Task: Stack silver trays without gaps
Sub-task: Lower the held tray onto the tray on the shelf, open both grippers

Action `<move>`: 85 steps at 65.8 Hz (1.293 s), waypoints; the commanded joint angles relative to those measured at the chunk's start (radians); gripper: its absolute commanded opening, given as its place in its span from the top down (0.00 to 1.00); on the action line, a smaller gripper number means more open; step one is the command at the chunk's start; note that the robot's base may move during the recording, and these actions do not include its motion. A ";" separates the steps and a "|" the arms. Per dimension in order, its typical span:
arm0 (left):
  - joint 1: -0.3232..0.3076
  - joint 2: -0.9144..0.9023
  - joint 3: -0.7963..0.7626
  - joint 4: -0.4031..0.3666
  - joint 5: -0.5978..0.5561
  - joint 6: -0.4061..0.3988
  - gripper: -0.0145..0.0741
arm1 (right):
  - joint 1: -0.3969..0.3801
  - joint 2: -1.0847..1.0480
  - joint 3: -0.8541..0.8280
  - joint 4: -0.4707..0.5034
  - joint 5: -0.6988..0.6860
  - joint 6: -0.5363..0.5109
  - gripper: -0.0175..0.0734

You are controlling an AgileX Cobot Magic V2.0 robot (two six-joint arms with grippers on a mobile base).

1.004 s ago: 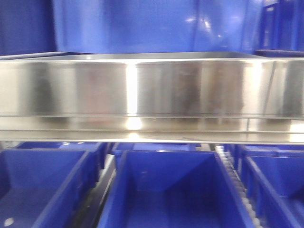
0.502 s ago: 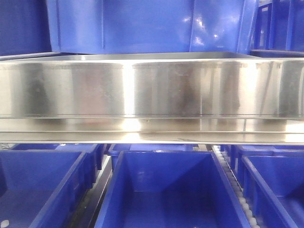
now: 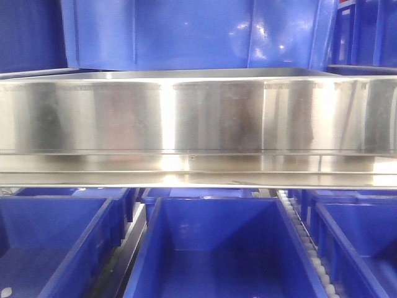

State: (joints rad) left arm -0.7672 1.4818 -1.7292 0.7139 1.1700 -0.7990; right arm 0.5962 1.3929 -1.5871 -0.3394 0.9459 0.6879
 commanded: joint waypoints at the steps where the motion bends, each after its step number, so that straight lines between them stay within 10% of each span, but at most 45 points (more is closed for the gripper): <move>1: -0.006 0.000 -0.005 0.015 -0.020 0.009 0.85 | 0.006 -0.009 -0.006 0.000 -0.072 -0.006 0.89; 46: 0.228 0.235 0.032 -0.540 -0.067 0.222 0.85 | -0.044 0.300 -0.006 0.183 0.088 -0.036 0.89; 85: 0.232 0.246 0.164 -0.588 -0.174 0.222 0.85 | -0.076 0.344 -0.006 0.231 0.095 -0.090 0.89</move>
State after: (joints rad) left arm -0.5198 1.7350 -1.5637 0.2000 1.0664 -0.5793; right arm 0.5074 1.7419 -1.5856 -0.1655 1.1181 0.6110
